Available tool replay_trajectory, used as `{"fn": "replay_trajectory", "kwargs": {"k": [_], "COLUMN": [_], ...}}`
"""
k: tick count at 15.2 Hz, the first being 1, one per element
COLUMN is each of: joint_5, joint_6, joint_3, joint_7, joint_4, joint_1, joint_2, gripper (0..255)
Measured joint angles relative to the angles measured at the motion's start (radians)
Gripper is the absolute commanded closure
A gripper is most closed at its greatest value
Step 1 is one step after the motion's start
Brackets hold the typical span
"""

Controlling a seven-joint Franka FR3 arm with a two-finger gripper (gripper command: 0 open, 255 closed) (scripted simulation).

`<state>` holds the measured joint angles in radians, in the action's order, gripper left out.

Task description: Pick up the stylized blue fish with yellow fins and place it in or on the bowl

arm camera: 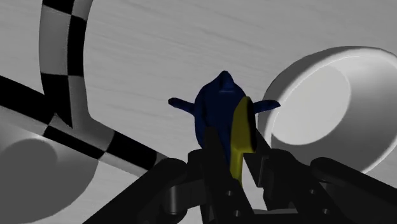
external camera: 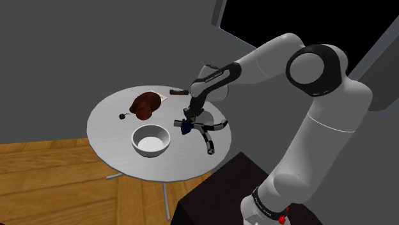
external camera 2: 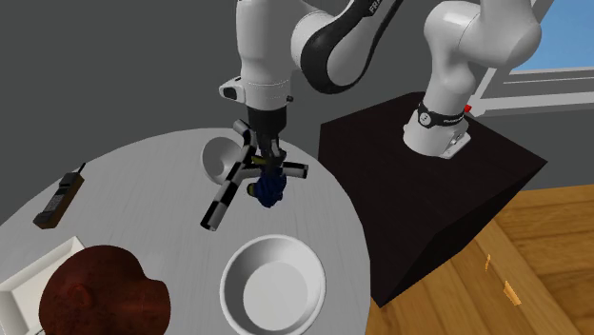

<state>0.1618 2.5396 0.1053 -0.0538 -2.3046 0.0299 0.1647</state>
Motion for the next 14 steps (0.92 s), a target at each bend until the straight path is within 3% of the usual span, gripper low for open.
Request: {"fn": "replay_trajectory", "kwargs": {"k": [7, 14], "joint_5": [-0.039, -0.082], "joint_6": [-0.025, -0.065], "joint_3": [-0.053, -0.097], "joint_7": [0.191, 0.383], "joint_4": [0.080, 0.227], "joint_1": [0.105, 0.218], "joint_2": [0.041, 0.138], "gripper": [255, 255]}}
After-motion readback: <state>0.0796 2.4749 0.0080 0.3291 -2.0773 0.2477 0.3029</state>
